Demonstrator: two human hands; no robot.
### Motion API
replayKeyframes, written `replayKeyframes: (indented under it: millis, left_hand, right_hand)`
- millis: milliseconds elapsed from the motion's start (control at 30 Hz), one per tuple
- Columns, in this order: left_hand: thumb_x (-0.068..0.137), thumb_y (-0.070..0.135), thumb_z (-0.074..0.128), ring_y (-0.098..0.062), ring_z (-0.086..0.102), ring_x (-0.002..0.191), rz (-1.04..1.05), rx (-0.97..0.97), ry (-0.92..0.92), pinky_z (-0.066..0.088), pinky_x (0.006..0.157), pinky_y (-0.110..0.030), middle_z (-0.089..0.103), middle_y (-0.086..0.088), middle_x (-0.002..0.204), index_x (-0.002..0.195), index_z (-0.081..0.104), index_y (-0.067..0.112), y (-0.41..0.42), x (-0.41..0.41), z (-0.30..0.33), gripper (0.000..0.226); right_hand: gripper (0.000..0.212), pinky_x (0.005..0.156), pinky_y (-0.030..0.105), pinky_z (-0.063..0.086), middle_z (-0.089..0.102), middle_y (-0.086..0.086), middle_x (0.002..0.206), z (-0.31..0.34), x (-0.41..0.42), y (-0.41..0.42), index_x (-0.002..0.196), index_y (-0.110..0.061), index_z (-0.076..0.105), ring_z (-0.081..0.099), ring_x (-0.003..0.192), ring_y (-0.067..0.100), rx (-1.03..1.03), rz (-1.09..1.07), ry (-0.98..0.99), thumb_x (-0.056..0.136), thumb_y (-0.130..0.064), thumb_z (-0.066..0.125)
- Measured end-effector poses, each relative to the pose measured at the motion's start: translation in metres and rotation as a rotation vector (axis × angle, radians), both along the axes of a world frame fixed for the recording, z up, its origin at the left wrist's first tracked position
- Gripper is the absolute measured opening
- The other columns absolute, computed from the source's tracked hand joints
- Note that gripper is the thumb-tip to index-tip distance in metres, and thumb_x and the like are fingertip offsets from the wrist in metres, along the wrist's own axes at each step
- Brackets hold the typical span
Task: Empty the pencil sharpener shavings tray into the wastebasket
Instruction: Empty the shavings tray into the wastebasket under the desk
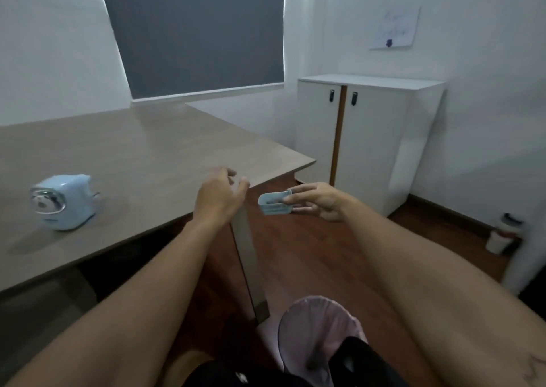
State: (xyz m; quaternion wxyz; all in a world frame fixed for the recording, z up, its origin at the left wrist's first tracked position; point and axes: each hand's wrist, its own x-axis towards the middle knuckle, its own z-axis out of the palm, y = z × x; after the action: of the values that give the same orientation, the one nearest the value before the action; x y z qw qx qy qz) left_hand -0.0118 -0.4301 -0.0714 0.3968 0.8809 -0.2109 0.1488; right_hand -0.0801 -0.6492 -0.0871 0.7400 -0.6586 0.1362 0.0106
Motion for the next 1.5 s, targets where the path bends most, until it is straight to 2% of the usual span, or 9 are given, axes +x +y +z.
replayKeyframes:
  millis: [300, 567, 767, 867, 967, 1067, 1200, 1333, 1500]
  left_hand:
    - [0.093, 0.044, 0.05, -0.02, 0.062, 0.098, -0.112, 0.058, 0.35, 0.051, 0.085, -0.033, 0.067, -0.006, 0.109, 0.119, 0.061, 0.012, -0.085, -0.02, -0.137, 0.043]
    - [0.091, 0.042, 0.053, -0.038, 0.058, 0.12, -0.042, 0.152, 0.742, 0.047, 0.097, -0.037, 0.063, -0.018, 0.13, 0.136, 0.051, 0.014, -0.111, -0.026, -0.311, 0.053]
    - [0.094, 0.036, 0.052, -0.036, 0.04, 0.136, 0.04, 0.145, 0.907, 0.038, 0.105, -0.04, 0.039, -0.016, 0.148, 0.145, 0.038, 0.022, -0.122, -0.028, -0.396, 0.055]
    - [0.096, 0.034, 0.051, -0.035, 0.038, 0.137, 0.098, 0.08, 0.93, 0.036, 0.106, -0.04, 0.037, -0.017, 0.149, 0.147, 0.037, 0.024, -0.115, -0.028, -0.427, 0.054]
    - [0.099, 0.032, 0.046, -0.036, 0.045, 0.132, 0.083, 0.066, 0.971, 0.04, 0.102, -0.04, 0.043, -0.018, 0.147, 0.146, 0.039, 0.022, -0.106, -0.032, -0.45, 0.049]
    - [0.1, 0.03, 0.041, -0.036, 0.052, 0.127, 0.06, 0.028, 0.997, 0.043, 0.099, -0.039, 0.05, -0.018, 0.143, 0.143, 0.044, 0.021, -0.102, -0.035, -0.463, 0.044]
    - [0.1, 0.018, 0.037, -0.035, 0.056, 0.121, 0.061, -0.003, 1.005, 0.044, 0.092, -0.032, 0.059, -0.015, 0.135, 0.136, 0.053, 0.019, -0.103, -0.036, -0.464, 0.039]
    - [0.101, 0.018, 0.036, -0.035, 0.056, 0.12, 0.067, 0.02, 0.97, 0.043, 0.091, -0.031, 0.061, -0.014, 0.134, 0.135, 0.054, 0.021, -0.103, -0.037, -0.463, 0.039]
    - [0.102, 0.023, 0.033, -0.036, 0.057, 0.118, 0.074, -0.018, 0.99, 0.045, 0.092, -0.036, 0.061, -0.013, 0.133, 0.134, 0.054, 0.022, -0.104, -0.038, -0.469, 0.038]
  right_hand:
    - [0.041, 0.094, 0.04, 0.057, 0.07, 0.014, 0.11, -0.108, -0.046, -0.088, 0.108, -0.002, 0.066, 0.07, 0.106, 0.025, 0.004, -0.1, 0.2, 0.072, 0.01, 0.08]
    - [0.048, 0.066, 0.025, 0.061, 0.064, 0.013, 0.102, -0.268, -0.061, -0.098, 0.115, 0.006, 0.062, 0.07, 0.086, 0.02, 0.032, -0.155, 0.429, 0.071, 0.018, 0.077]
    - [0.044, 0.065, 0.026, 0.062, 0.07, 0.011, 0.095, -0.361, -0.075, -0.098, 0.105, 0.002, 0.066, 0.07, 0.08, 0.02, -0.057, -0.129, 0.592, 0.067, 0.016, 0.081]
    - [0.051, 0.079, 0.034, 0.062, 0.07, 0.018, 0.105, -0.395, -0.076, -0.094, 0.109, 0.005, 0.067, 0.069, 0.088, 0.024, -0.162, -0.109, 0.631, 0.062, 0.008, 0.087]
    - [0.061, 0.072, 0.023, 0.06, 0.071, 0.014, 0.11, -0.418, -0.073, -0.084, 0.115, 0.002, 0.068, 0.068, 0.087, 0.016, -0.376, -0.029, 0.668, 0.06, -0.008, 0.093]
    - [0.064, 0.076, 0.033, 0.061, 0.073, 0.007, 0.111, -0.438, -0.064, -0.073, 0.116, -0.005, 0.07, 0.071, 0.091, 0.02, -0.539, 0.086, 0.705, 0.059, -0.021, 0.095]
    - [0.064, 0.085, 0.023, 0.051, 0.072, 0.005, 0.117, -0.455, -0.057, -0.059, 0.122, -0.009, 0.07, 0.068, 0.104, 0.02, -0.771, 0.222, 0.743, 0.064, -0.029, 0.091]
    - [0.063, 0.096, 0.034, 0.05, 0.071, 0.01, 0.12, -0.481, -0.051, -0.051, 0.125, -0.009, 0.069, 0.065, 0.114, 0.029, -0.89, 0.289, 0.796, 0.07, -0.038, 0.083]
    - [0.064, 0.076, 0.033, 0.045, 0.071, 0.016, 0.107, -0.504, -0.044, -0.042, 0.118, -0.006, 0.068, 0.066, 0.097, 0.032, -0.995, 0.395, 0.805, 0.08, -0.057, 0.066]
